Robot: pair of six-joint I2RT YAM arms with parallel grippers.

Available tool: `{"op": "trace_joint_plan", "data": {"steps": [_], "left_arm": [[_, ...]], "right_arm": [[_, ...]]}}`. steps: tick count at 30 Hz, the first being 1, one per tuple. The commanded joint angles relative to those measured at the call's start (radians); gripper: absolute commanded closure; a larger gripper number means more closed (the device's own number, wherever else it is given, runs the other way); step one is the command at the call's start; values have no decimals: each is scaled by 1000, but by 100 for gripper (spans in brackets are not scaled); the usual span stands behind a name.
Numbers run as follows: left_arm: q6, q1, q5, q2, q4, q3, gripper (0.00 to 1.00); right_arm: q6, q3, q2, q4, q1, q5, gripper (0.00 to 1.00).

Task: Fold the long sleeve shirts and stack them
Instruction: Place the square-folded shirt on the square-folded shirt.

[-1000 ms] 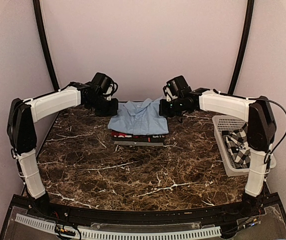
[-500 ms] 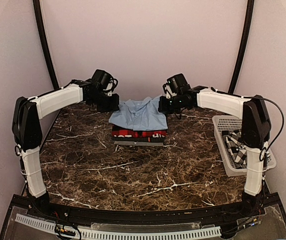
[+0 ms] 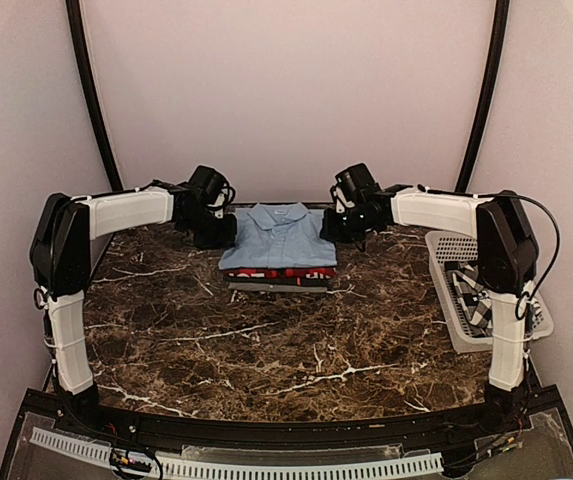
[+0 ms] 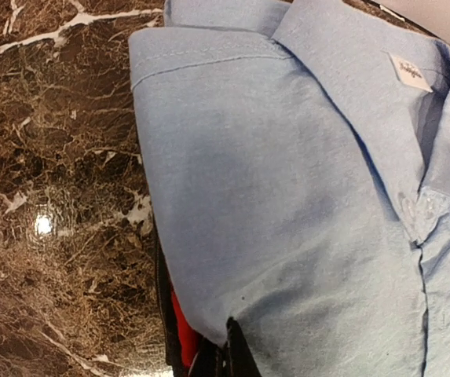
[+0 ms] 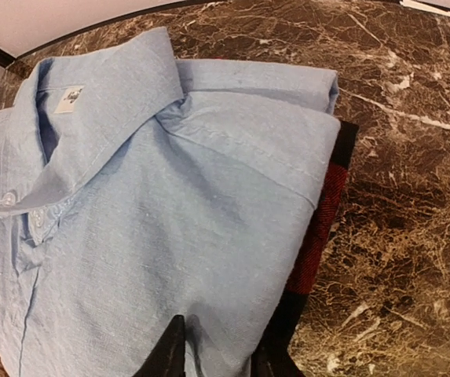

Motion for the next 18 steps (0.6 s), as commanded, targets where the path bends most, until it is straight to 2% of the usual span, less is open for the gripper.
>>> {"op": "trace_joint_plan", "data": {"steps": [1, 3, 6, 9, 13, 18], "left_arm": [[-12, 0, 10, -11, 17, -24, 100], [-14, 0, 4, -19, 12, -23, 96], [-16, 0, -11, -41, 3, -27, 86], [-20, 0, -33, -63, 4, -43, 77], [-23, 0, -60, -93, 8, -66, 72], [-26, 1, -89, -119, 12, -84, 70]], "right_arm": [[-17, -3, -55, -26, -5, 40, 67], [-20, -3, -91, -58, 0, 73, 60], [-21, -39, -164, -70, 23, 101, 58], [-8, -80, -225, -74, 62, 137, 63], [14, -148, -278, -32, 131, 144, 73], [52, -222, -266, 11, 174, 118, 76]]}}
